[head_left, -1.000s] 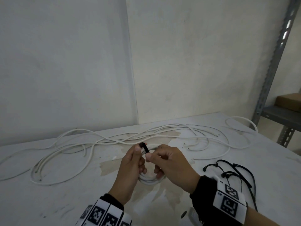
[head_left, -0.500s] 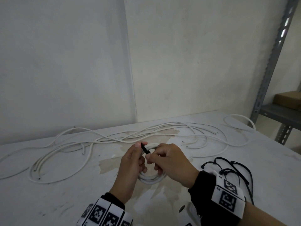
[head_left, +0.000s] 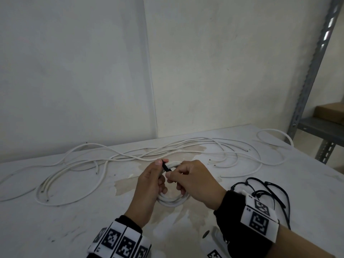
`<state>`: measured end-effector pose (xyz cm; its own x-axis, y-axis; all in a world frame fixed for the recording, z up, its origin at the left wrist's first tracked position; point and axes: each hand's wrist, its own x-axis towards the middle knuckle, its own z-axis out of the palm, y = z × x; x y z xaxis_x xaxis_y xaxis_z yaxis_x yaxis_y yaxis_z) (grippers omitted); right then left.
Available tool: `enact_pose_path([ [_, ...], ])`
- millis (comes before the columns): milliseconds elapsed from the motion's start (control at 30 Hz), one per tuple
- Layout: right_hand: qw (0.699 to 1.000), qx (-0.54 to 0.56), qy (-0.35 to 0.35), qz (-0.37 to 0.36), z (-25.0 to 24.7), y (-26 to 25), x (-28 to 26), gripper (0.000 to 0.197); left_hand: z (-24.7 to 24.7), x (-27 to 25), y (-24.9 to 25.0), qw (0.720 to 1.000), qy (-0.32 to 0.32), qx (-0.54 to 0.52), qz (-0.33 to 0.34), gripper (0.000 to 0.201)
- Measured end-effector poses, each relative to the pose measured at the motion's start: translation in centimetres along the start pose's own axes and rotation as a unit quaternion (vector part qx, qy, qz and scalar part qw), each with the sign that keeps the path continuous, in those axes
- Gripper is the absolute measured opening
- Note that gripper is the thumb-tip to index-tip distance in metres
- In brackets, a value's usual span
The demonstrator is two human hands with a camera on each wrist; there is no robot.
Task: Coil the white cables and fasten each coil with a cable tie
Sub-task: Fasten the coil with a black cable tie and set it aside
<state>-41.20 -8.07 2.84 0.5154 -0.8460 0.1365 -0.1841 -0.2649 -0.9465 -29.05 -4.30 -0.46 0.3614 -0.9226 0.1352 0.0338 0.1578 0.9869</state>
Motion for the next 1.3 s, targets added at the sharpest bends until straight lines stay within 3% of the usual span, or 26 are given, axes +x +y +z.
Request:
enact_pose_path([
  [267,0.994,0.042,0.084,-0.054,1.2,-0.1,0.2,0.022,0.4,-0.2,1.0,0.999,0.012,0.015,0.03,0.027],
  [400,0.994,0.028,0.071,-0.078,1.4,-0.5,0.6,0.013,-0.4,0.3,1.9,0.998,0.029,-0.008,0.048,0.025],
  [500,0.993,0.019,0.064,-0.094,1.6,-0.5,0.5,0.021,-0.4,0.3,2.2,0.998,0.033,-0.019,0.053,0.025],
  [633,0.99,0.059,0.089,-0.095,1.6,-0.5,0.1,0.016,-0.1,-0.2,2.2,0.998,0.024,0.0,0.054,0.021],
  [800,0.993,0.048,0.065,-0.081,1.0,-0.7,0.1,0.019,-0.9,-0.1,2.4,0.998,0.04,0.011,0.048,0.019],
  [933,0.982,-0.01,0.14,-0.126,-1.0,-0.9,0.2,0.014,-1.7,0.1,2.3,0.999,0.039,0.005,0.028,0.019],
  [1000,0.985,-0.026,0.111,-0.128,-1.5,-0.9,0.5,0.005,-1.6,-0.2,2.1,0.999,0.025,0.019,0.015,0.014],
  [1167,0.99,-0.04,-0.012,-0.135,-1.3,-1.1,1.0,0.019,-0.5,-1.1,1.7,0.999,-0.022,0.047,0.007,0.015],
  [1300,0.98,-0.114,-0.017,-0.163,-1.8,-1.3,1.1,0.018,-0.1,-1.1,1.5,0.999,-0.018,0.042,-0.008,0.013],
])
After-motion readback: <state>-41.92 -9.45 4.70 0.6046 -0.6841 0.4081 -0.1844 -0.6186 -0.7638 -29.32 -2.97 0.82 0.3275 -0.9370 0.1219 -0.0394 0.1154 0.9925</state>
